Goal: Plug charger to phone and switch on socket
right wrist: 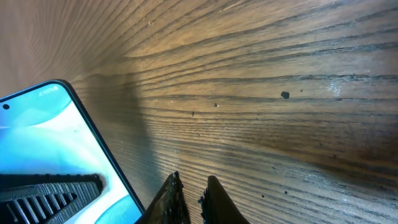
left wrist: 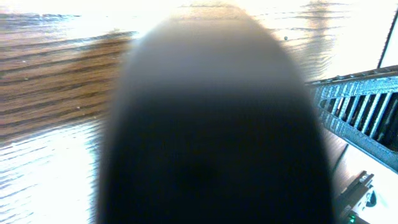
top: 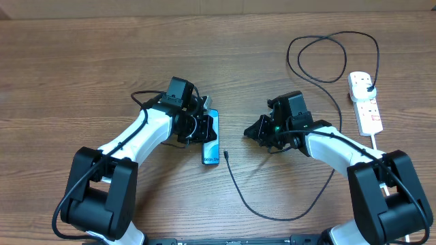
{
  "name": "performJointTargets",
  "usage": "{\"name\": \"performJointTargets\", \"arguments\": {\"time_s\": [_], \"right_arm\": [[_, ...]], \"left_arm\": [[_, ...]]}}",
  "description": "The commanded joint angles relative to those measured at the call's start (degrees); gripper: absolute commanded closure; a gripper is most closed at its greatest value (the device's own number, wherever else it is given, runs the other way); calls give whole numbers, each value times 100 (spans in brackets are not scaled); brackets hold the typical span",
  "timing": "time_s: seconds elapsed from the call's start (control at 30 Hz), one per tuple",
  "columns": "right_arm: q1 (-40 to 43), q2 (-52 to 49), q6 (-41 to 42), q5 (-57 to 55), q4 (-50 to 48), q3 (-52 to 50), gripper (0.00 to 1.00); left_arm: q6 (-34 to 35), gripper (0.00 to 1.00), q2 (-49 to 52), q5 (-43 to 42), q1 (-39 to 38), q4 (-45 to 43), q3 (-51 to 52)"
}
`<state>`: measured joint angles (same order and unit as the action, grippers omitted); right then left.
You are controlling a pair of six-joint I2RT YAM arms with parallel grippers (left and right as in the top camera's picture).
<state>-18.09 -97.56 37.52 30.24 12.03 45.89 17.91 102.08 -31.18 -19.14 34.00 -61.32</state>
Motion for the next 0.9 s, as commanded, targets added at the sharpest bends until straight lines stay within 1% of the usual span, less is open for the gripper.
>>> {"name": "performJointTargets", "arguments": {"time_s": [0.0,0.67,0.87], "right_arm": [[-26,68,-11,46,-13,28,87],[-26,68,-11,46,-15,28,87],[-26,68,-11,46,-15,28,87]], "left_arm": [[35,96,-111,26,-9,-35,26],[35,96,-111,55,-9,-39,26],[35,96,-111,380,-9,-39,26]]}}
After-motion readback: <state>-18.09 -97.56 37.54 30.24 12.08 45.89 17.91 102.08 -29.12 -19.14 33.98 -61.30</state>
